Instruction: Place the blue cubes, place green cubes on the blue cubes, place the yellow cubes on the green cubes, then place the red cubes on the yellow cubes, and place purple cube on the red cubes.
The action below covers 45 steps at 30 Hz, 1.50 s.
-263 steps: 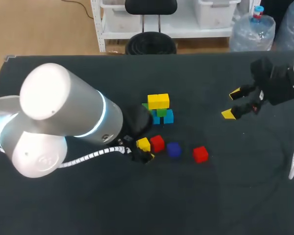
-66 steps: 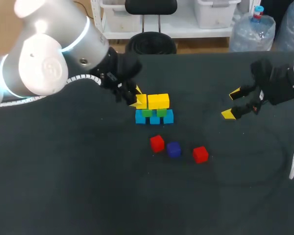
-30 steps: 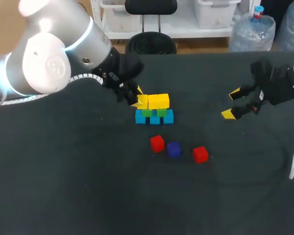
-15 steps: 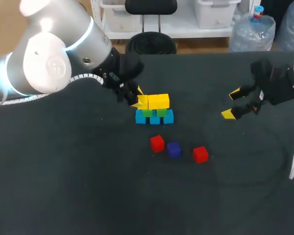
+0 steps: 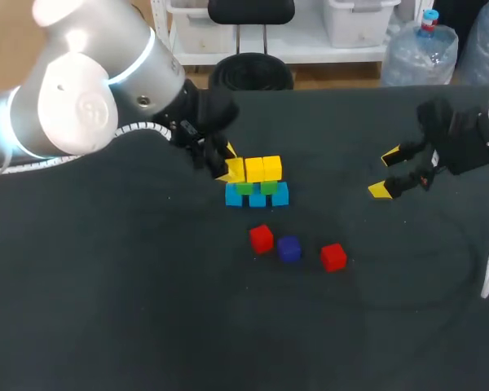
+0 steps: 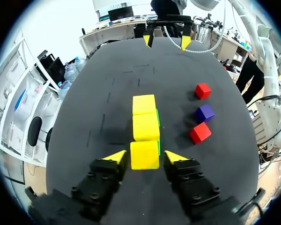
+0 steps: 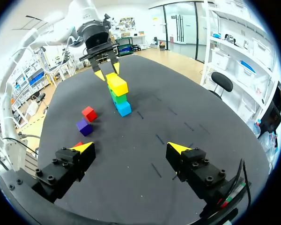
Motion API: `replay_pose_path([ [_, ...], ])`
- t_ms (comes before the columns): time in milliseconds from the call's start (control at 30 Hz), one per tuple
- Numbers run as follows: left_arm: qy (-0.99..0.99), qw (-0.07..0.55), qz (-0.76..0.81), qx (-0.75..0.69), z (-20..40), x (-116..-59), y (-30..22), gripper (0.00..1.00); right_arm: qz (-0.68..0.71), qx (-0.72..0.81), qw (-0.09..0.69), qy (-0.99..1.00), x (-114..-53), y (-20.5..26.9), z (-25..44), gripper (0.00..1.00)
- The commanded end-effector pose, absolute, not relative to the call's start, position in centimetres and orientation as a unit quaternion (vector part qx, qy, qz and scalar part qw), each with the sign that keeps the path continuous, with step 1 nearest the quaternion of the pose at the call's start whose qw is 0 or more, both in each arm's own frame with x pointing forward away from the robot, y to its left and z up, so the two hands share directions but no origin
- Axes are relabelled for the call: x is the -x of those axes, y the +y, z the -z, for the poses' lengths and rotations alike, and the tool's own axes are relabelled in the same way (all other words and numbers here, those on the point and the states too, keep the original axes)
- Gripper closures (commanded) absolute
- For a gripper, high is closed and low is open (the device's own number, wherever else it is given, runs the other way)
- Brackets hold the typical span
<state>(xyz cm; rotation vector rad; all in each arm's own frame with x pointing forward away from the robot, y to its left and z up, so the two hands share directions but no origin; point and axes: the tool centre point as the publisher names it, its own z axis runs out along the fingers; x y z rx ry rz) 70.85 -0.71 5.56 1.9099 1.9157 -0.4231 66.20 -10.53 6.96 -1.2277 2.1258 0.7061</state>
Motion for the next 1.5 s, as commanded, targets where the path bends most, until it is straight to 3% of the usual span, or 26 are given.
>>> replay_pose_path([
  [33,0.686,0.197,0.152,-0.684,-5.6,-71.1,-0.8,0.04,-0.266,0.460,0.290,0.796,-66.3,-10.5,-6.9,0.00],
  [400,0.686,0.197,0.151,-0.684,-5.8,-71.1,-0.5,0.00,-0.266,0.460,0.290,0.796,-66.3,-10.5,-6.9,0.00],
  [567,0.693,0.196,0.143,-0.679,-5.9,-71.0,0.4,0.12,-0.266,0.460,0.290,0.796,-66.3,-10.5,-6.9,0.00],
  [633,0.696,0.192,0.135,-0.679,-5.7,-70.9,1.1,0.05,-0.266,0.460,0.290,0.796,-66.3,-10.5,-6.9,0.00],
  [733,0.705,0.186,0.121,-0.674,-5.8,-70.7,2.5,0.11,-0.266,0.460,0.290,0.796,-66.3,-10.5,-6.9,0.00],
  [833,0.724,0.174,0.095,-0.660,-5.6,-70.1,4.4,0.00,-0.266,0.460,0.290,0.796,-66.3,-10.5,-6.9,0.00],
  [1200,0.697,0.165,0.099,-0.691,-5.4,-67.7,10.9,0.00,-0.266,0.460,0.290,0.796,-66.3,-10.5,-6.9,0.00],
  [1500,0.565,0.093,0.136,-0.809,-5.7,-68.5,14.1,0.00,-0.266,0.460,0.290,0.796,-66.3,-10.5,-6.9,0.00],
])
